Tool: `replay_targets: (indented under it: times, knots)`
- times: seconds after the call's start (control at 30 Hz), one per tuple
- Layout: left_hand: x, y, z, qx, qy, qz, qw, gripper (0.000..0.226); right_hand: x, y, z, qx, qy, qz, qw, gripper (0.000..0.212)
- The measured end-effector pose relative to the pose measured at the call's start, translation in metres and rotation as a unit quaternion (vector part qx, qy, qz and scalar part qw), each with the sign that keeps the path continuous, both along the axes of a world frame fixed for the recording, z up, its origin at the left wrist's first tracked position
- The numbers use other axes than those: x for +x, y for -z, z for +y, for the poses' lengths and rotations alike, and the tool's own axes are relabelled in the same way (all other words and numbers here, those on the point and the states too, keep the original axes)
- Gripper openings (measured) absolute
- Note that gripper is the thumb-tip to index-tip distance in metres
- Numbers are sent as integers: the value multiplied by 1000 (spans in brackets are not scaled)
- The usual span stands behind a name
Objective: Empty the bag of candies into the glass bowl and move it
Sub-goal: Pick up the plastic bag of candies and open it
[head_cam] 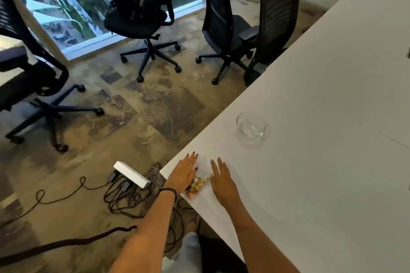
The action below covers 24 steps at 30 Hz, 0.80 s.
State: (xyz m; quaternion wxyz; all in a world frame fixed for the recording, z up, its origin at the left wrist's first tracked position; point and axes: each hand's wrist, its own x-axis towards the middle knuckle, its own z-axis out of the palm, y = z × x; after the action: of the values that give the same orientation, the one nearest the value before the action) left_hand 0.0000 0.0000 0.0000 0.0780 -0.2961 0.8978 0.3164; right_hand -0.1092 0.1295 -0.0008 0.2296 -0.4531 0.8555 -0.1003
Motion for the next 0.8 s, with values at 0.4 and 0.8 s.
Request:
replay_targets:
  times: [0.4, 0.8]
  knots:
    - [6, 8, 7, 147, -211, 82, 963, 58, 10, 6, -14, -16, 119, -141, 983, 39]
    - [8, 14, 4, 162, -278, 77, 944, 18, 9, 12, -17, -121, 192, -197, 954, 18]
